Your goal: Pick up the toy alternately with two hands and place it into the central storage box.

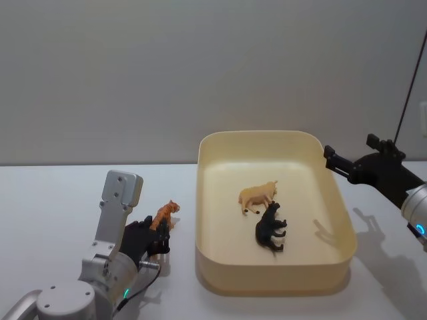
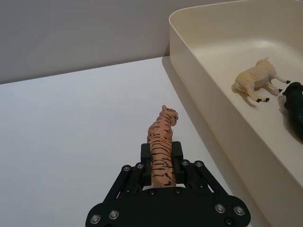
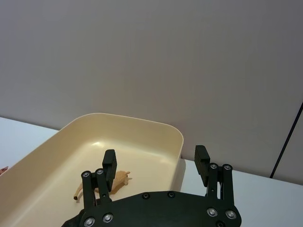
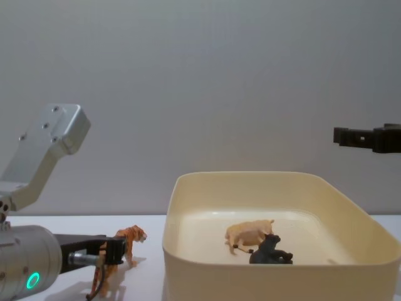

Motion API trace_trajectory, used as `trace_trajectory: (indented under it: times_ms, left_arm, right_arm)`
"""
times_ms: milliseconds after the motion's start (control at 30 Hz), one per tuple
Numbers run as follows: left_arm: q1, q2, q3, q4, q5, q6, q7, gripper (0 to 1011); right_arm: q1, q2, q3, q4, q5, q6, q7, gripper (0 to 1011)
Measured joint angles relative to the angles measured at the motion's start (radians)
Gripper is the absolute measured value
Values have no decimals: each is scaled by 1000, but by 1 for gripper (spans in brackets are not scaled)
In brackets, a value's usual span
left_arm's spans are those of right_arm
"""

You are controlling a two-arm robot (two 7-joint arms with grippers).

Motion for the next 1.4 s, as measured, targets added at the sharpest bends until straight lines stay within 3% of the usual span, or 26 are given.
trace_trajectory:
  times_ms: [500,833,1100,1400]
  left_arm:
    - [-22,-5,-16,-16,51,-65,10,235]
    - [-77,-24,-38,-33,111,-116,22,235]
    - [-145,-46,-54,-25,144,-140,-38,235]
    - [-225,-71,-66,12,159,-147,-159,235]
  right_arm:
    - [0,0,0,0,0,0,0,1001]
    - [0,0,0,0,0,0,0,1001]
    - [0,0,0,0,0,0,0,1001]
    - [0,0,0,0,0,0,0,1001]
